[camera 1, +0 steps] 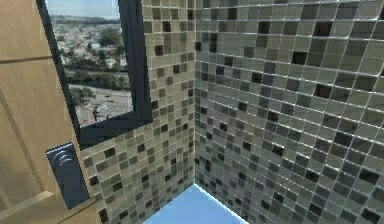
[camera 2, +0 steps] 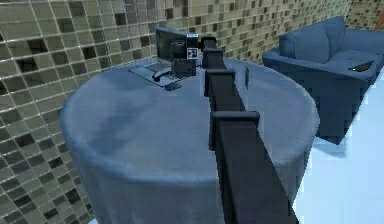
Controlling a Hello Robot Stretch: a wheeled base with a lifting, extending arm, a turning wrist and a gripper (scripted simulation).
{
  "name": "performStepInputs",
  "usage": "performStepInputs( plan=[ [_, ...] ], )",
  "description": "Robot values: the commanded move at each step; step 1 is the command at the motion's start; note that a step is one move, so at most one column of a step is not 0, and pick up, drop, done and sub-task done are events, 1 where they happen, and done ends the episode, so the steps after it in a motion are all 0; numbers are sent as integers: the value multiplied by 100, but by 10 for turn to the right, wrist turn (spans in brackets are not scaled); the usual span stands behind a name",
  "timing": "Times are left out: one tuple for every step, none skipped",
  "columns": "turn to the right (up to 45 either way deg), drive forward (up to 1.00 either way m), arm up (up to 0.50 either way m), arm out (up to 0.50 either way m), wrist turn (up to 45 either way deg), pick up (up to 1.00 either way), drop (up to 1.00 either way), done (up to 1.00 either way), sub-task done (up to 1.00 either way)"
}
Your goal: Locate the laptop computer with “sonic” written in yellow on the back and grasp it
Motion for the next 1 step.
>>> performStepInputs(
  plan=[
    [0, 0, 0, 0, 0, 0, 0, 100, 0]
  ],
)
